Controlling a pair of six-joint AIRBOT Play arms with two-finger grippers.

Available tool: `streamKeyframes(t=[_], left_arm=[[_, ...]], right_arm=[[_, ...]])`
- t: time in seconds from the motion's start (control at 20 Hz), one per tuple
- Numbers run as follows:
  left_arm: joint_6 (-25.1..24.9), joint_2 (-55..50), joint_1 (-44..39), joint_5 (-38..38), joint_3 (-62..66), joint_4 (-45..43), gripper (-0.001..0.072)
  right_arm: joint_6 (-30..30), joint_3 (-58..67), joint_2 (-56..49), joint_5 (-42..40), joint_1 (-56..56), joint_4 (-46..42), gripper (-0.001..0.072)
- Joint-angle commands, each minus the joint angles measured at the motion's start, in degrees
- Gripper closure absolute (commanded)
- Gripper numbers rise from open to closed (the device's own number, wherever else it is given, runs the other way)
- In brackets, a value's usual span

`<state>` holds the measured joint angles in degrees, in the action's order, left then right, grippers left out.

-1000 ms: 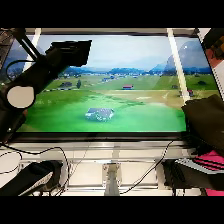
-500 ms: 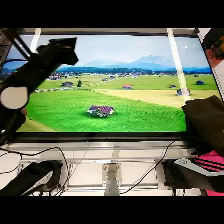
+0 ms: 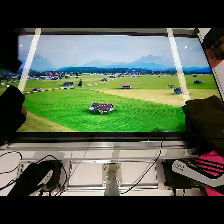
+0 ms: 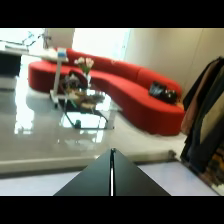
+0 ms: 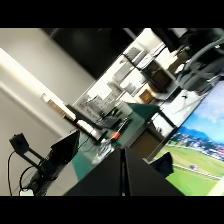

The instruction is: Fold the clothes and pants, and hang the long-sleeved shirts on hangers.

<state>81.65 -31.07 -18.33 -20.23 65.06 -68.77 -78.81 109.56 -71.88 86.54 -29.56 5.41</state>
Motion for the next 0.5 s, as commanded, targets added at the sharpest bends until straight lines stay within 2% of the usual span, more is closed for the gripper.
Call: streamKeyframes(t=[0.0, 0.45], left_arm=[[0.02, 5.73, 0.22, -1.73, 0.00, -0.22, 0.0689], [0.02, 13.42, 0.22, -1.73, 0.00, -0.22, 0.0689]], right_arm=[[0.50, 3.78, -0.26, -1.03, 7.69, 0.28, 0.0690], [0.50, 4.90, -0.28, -1.05, 8.76, 0.07, 0.0690]])
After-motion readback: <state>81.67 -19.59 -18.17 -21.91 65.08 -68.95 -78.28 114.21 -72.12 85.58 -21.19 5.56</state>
